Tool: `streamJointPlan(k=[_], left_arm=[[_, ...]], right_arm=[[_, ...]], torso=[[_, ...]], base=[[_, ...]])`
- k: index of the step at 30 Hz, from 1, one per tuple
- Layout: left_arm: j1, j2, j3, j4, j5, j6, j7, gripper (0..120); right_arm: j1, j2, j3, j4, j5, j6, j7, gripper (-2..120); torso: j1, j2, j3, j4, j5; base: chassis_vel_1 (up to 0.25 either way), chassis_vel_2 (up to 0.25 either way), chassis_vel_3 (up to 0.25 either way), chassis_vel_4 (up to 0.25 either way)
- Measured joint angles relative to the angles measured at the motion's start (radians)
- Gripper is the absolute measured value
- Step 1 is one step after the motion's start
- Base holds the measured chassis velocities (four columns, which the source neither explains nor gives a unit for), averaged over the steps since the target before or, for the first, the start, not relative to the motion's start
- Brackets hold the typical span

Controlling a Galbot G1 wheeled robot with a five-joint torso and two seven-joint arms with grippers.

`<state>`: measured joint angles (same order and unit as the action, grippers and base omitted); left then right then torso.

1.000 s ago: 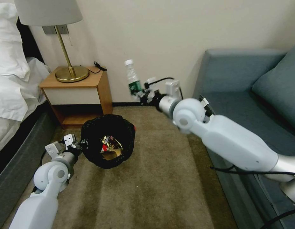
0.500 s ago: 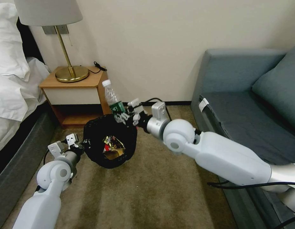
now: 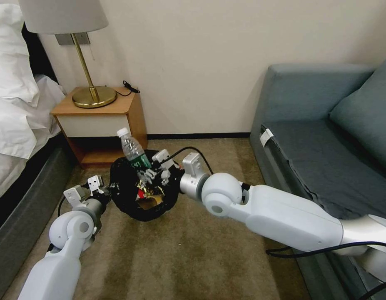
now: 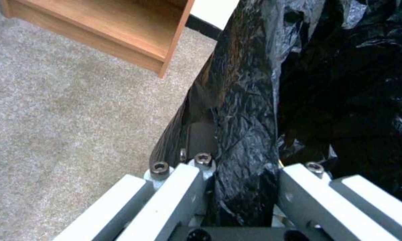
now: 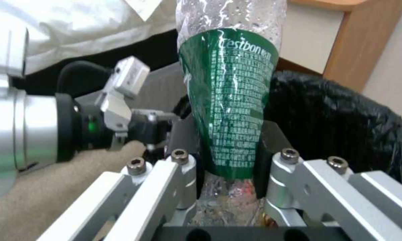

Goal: Pick up the trash bin, then pick up the garbage on the floor and place it into the trash bin.

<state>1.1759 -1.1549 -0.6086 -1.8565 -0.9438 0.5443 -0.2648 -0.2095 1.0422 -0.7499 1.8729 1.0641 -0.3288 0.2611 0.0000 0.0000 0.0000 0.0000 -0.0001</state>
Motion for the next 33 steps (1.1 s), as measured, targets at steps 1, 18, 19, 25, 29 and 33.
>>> streamJointPlan(k=[1, 18, 19, 25, 29, 33], left_arm=[[0.0, 0.0, 0.0, 0.0, 0.0, 0.0, 0.0, 2], [-0.006, 0.003, -0.001, -0.004, -0.024, 0.0, -0.005, 2], [-0.005, 0.005, -0.003, -0.004, -0.024, 0.0, -0.005, 2], [-0.006, 0.008, -0.006, -0.004, -0.028, 0.0, -0.005, 2], [-0.006, 0.008, -0.006, -0.004, -0.029, 0.0, -0.005, 2], [-0.006, 0.008, -0.007, -0.002, -0.03, 0.0, -0.005, 2]], right_arm=[[0.0, 0.0, 0.0, 0.0, 0.0, 0.0, 0.0, 18], [-0.01, 0.032, -0.024, -0.042, -0.026, -0.001, 0.014, 41], [-0.012, 0.031, -0.025, -0.044, -0.03, -0.001, 0.014, 48], [-0.015, 0.029, -0.027, -0.045, -0.034, -0.001, 0.014, 70], [-0.015, 0.031, -0.028, -0.046, -0.034, -0.001, 0.015, 79], [-0.013, 0.033, -0.028, -0.047, -0.034, 0.002, 0.015, 96]], torso=[[0.0, 0.0, 0.0, 0.0, 0.0], [0.0, 0.0, 0.0, 0.0, 0.0001], [0.0, 0.0, 0.0, 0.0, 0.0001], [0.0, 0.0, 0.0, -0.0001, 0.0], [0.0, 0.0, 0.0, 0.0, 0.0001], [0.0, 0.0, 0.0, 0.0, 0.0001]], base=[[0.0, 0.0, 0.0, 0.0], [0.0, 0.0, 0.0, 0.0], [0.0, 0.0, 0.0, 0.0], [0.0, 0.0, 0.0, 0.0], [0.0, 0.0, 0.0, 0.0], [0.0, 0.0, 0.0, 0.0]])
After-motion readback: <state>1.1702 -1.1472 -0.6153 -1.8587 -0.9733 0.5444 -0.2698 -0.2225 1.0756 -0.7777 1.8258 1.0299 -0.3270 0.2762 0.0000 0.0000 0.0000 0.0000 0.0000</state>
